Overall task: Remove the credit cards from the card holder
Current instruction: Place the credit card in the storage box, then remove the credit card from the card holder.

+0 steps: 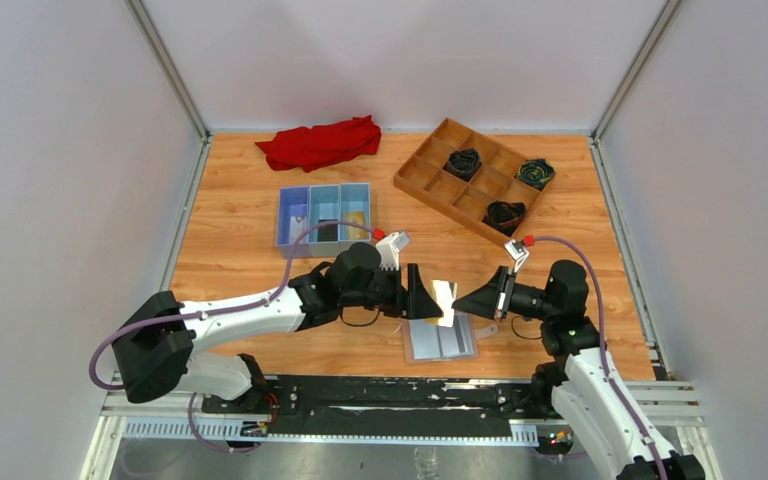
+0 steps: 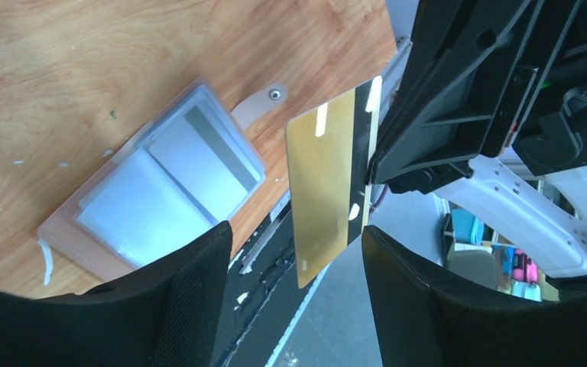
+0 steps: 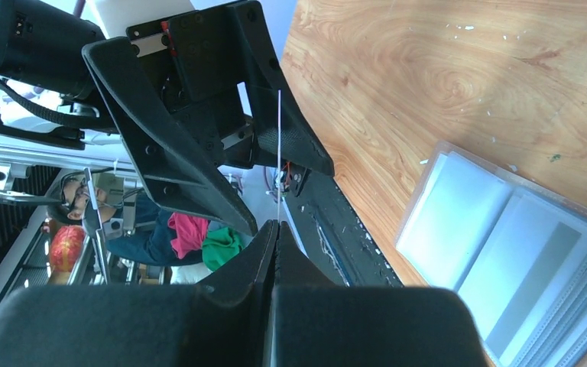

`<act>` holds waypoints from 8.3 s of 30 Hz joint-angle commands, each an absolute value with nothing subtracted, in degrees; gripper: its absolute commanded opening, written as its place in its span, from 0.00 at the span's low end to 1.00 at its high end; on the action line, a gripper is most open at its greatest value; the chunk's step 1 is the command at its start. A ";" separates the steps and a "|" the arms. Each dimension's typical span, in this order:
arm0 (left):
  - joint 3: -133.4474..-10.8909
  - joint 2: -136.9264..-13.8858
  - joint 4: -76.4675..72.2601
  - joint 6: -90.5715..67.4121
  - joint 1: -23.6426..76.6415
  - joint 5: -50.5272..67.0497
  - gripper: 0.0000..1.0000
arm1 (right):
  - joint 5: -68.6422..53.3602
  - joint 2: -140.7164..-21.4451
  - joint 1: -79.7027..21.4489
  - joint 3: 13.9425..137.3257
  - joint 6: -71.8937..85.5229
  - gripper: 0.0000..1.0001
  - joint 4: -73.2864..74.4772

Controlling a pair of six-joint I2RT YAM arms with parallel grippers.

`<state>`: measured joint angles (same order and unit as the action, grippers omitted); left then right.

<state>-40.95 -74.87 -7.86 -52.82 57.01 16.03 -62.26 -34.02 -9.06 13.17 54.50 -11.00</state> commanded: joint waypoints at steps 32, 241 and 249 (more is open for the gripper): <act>-68.29 -77.62 42.07 -37.39 47.82 -14.70 0.00 | -48.70 -34.26 -11.02 14.37 40.50 0.71 13.22; -40.51 -77.70 5.18 -45.50 46.32 18.40 0.25 | -33.31 -63.65 -37.75 26.55 34.45 0.62 7.76; -41.26 -83.38 1.14 -46.18 49.69 26.05 0.26 | -29.10 -62.81 -36.05 24.95 37.57 0.42 8.12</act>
<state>-40.60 -80.79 3.64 -45.67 47.51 21.74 -31.77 -62.50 -36.97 25.43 35.88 7.55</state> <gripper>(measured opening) 0.256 0.447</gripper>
